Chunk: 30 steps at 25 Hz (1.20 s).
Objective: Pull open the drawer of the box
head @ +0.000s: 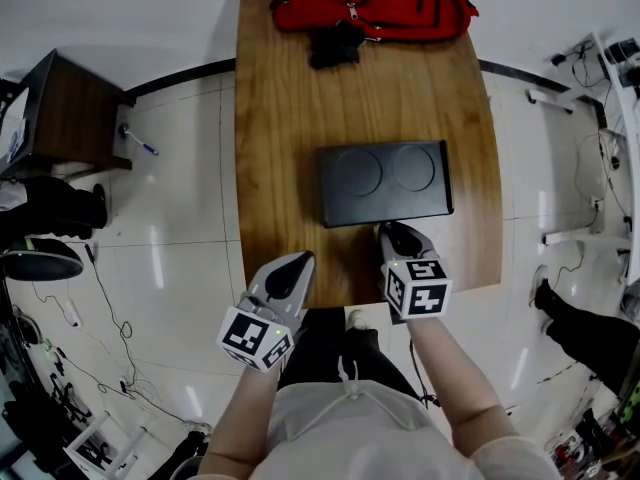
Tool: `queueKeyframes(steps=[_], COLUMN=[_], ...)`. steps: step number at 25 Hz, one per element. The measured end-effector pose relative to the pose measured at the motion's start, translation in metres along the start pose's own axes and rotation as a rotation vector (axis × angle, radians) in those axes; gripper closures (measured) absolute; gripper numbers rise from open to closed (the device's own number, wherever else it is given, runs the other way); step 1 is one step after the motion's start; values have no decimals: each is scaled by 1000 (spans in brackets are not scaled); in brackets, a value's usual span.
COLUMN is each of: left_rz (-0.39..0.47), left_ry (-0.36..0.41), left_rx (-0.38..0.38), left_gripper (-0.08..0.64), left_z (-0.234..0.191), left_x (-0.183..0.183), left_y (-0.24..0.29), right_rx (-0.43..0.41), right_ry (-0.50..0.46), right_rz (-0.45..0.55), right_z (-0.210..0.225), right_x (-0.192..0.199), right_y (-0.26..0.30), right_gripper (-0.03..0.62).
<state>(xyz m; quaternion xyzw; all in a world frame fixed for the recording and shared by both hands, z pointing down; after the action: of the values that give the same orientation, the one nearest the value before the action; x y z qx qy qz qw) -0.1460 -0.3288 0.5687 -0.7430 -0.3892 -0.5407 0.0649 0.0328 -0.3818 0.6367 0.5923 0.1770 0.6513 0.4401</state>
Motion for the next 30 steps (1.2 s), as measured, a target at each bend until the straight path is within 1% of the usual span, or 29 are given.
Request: queueKeyframes(steps=[6,11,18,26,30], left_rz=[7,39,57,56,52], left_ry=[-11,-18,-30,-21,-9], left_rx=[-6,-55,-76,-47,-39], left_gripper=[554,554,554,554,554], left_z=[12,18,37,70,81], left_x=[4,0,6,17,18], left_y=[-7,-16,-33,-38,-43], right_rx=[-10,-20,-35,-30,-27], right_ry=[28,32,31,-7,-29], right_rz=[-20,-41,-77,-95,-77], right_z=[-2,-7,-13,-13,-16], right_x=[17,39,70,93,96], right_y=[-12,-27,-46,-59,-66], right_gripper=[518,517,517,517,517])
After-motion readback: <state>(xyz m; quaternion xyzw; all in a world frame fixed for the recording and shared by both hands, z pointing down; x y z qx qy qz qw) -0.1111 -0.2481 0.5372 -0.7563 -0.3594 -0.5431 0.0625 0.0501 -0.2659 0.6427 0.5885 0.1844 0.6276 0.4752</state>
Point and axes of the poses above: the fingertips, and each gripper's own axes: y forward along the fingers, z to its right, x out of its underside, the point moved 4 cm from there along -y, backward along the fingers, and after that the axes turned 1 degree about y, right-handed, at the moved point
